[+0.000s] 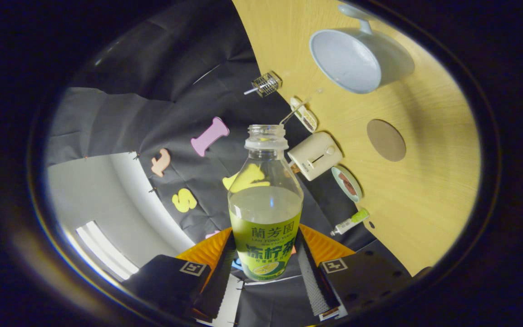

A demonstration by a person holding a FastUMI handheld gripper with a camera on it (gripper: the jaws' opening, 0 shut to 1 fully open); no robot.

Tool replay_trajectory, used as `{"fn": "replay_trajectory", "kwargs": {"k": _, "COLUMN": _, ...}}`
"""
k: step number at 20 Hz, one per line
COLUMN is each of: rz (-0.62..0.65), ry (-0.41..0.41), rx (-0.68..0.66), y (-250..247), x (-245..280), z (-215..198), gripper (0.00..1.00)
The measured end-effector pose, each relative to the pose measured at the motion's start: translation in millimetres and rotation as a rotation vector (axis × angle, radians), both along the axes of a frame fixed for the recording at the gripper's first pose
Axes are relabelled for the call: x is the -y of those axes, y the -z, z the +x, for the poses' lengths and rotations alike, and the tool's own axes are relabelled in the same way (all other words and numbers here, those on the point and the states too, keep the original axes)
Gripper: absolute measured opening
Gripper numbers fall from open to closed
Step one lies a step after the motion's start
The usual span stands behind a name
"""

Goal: Take the bottle from table, then pour the juice into the cup, finally place the bottle on the coaster

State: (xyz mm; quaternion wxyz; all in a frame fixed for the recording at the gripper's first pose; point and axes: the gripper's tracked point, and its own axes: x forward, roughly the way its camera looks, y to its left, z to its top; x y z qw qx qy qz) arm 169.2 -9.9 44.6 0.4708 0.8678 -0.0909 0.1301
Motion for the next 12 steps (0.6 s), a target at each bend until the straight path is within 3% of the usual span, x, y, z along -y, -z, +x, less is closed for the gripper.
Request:
{"fn": "replay_trajectory", "kwargs": {"k": 6, "rz": -0.027, "ry": -0.018, "rx": -0.023, "y": 0, "x": -6, "z": -1, "gripper": 0.77}}
{"fn": "replay_trajectory", "kwargs": {"k": 12, "rz": -0.203, "ry": -0.047, "rx": -0.109, "y": 15, "x": -22, "z": -2, "gripper": 0.77}}
